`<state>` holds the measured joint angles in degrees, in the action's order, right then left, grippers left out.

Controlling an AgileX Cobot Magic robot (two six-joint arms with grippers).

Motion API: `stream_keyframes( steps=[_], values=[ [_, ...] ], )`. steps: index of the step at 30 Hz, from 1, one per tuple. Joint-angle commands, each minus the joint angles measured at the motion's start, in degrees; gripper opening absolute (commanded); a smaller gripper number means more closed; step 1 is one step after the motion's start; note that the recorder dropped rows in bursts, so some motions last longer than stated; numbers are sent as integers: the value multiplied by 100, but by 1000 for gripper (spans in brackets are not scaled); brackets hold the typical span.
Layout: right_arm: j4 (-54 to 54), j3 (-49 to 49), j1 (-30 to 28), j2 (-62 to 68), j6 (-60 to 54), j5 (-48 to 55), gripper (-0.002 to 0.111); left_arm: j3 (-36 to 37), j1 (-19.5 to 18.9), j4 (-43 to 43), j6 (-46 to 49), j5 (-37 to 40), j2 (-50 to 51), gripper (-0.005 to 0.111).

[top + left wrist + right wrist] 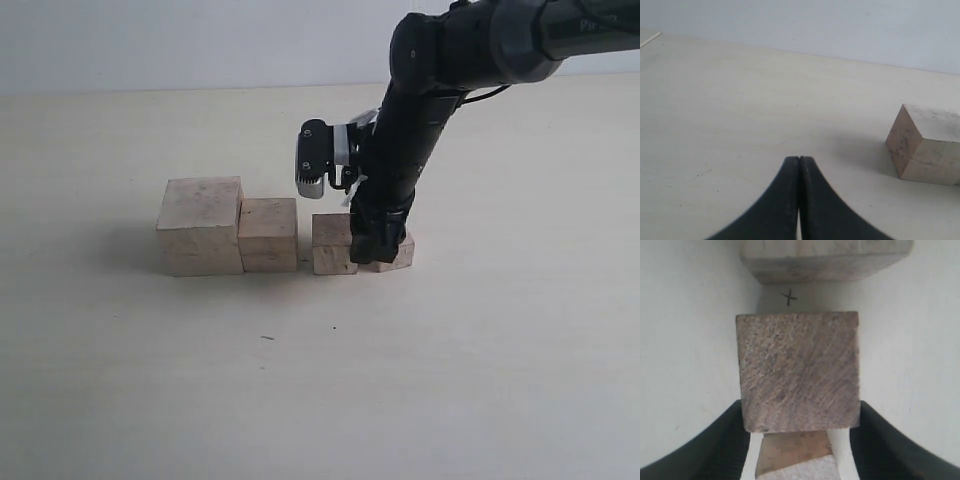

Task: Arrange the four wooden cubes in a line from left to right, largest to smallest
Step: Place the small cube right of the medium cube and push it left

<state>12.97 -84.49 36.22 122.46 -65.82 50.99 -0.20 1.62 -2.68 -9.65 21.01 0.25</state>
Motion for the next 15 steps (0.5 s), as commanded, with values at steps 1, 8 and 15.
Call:
stream_keyframes(
  steps=[1,8,15],
  values=[
    [-250,7,-17,344,-160,-68,0,20,33,28,18,-56,-25,0],
    [164,7,-17,452,-149,-654,0,20,33,28,18,-56,-25,0],
    [329,7,-17,456,-161,-785,0,20,33,28,18,-56,-25,0]
  ],
)
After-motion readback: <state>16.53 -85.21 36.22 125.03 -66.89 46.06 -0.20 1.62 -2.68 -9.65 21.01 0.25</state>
